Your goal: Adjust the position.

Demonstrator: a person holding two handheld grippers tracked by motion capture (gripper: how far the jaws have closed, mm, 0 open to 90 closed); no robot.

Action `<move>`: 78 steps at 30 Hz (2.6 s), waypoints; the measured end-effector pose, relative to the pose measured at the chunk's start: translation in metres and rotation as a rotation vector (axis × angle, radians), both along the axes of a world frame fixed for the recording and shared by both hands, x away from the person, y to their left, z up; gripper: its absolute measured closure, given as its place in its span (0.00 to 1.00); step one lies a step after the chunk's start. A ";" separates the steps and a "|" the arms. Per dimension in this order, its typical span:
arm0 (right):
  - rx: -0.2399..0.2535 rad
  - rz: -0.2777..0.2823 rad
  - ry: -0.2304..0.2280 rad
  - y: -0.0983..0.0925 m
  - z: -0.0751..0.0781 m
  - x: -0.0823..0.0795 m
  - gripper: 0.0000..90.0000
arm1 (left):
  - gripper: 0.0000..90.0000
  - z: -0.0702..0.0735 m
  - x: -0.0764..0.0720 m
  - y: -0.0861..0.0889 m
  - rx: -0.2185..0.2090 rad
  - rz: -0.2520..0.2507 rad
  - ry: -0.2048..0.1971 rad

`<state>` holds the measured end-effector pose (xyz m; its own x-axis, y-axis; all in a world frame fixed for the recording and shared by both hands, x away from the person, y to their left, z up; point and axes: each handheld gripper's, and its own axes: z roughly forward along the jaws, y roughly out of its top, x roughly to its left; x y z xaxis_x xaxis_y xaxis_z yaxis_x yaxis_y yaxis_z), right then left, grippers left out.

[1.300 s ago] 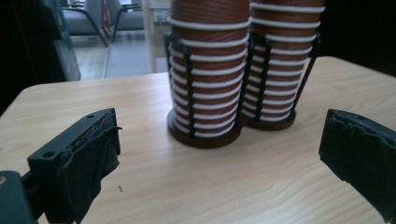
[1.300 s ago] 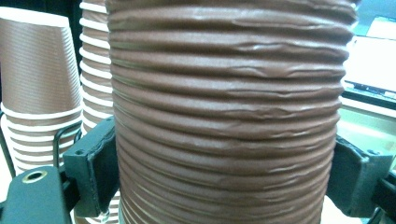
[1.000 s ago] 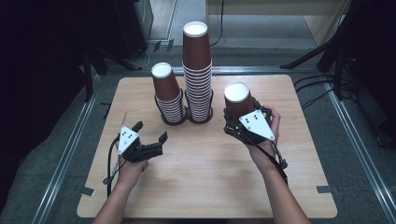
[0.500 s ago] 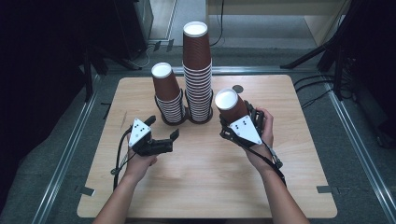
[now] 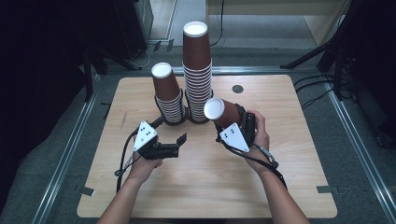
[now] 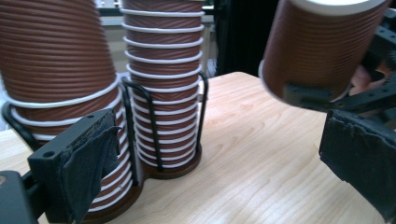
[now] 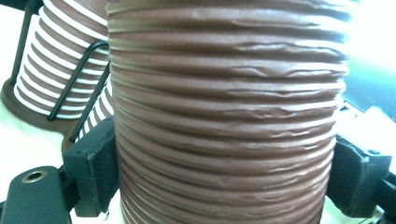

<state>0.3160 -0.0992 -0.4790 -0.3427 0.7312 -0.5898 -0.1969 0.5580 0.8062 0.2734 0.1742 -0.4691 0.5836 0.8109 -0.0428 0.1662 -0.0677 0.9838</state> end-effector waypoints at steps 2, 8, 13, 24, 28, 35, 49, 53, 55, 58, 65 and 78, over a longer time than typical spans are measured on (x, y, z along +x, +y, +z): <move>-0.020 0.006 -0.005 0.002 -0.002 -0.001 0.14 | 0.00 0.000 -0.001 -0.002 0.001 -0.015 0.002; -0.103 0.026 -0.043 0.010 -0.009 0.000 0.14 | 0.00 0.000 -0.006 -0.006 0.005 -0.063 -0.003; -0.120 0.054 -0.064 0.018 -0.013 -0.002 0.14 | 0.00 0.002 -0.007 -0.007 -0.014 -0.072 -0.006; -0.188 0.116 -0.104 0.032 -0.017 -0.009 0.14 | 0.00 0.002 -0.008 -0.013 -0.012 -0.096 -0.003; -0.207 0.130 -0.113 0.035 -0.019 -0.011 0.14 | 0.00 0.002 -0.009 -0.015 -0.006 -0.106 -0.010; -0.247 0.172 -0.133 0.040 -0.019 -0.014 0.14 | 0.00 0.004 -0.009 -0.014 -0.011 -0.104 -0.009; -0.332 0.214 -0.175 0.052 -0.023 -0.018 0.14 | 0.03 0.006 -0.009 -0.015 -0.018 -0.117 0.014; -0.342 0.228 -0.183 0.053 -0.022 -0.018 0.14 | 0.07 0.006 -0.009 -0.014 -0.020 -0.117 0.014; -0.339 0.230 -0.183 0.054 -0.022 -0.018 0.14 | 0.07 0.007 -0.010 -0.014 -0.019 -0.122 0.013; -0.341 0.232 -0.182 0.055 -0.022 -0.019 0.14 | 0.09 0.007 -0.010 -0.015 -0.017 -0.132 0.013; -0.360 0.251 -0.190 0.058 -0.023 -0.021 0.14 | 0.15 0.007 -0.011 -0.017 -0.012 -0.143 0.012; -0.405 0.258 -0.219 0.062 -0.025 -0.023 0.14 | 0.22 0.008 -0.010 -0.015 -0.026 -0.151 0.021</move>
<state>0.2928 -0.0376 -0.5043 -0.3185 0.3374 -0.8859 -0.5091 0.7274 0.4601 0.2630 0.1588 -0.4612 0.6974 0.7126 -0.0761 0.1768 -0.0682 0.9819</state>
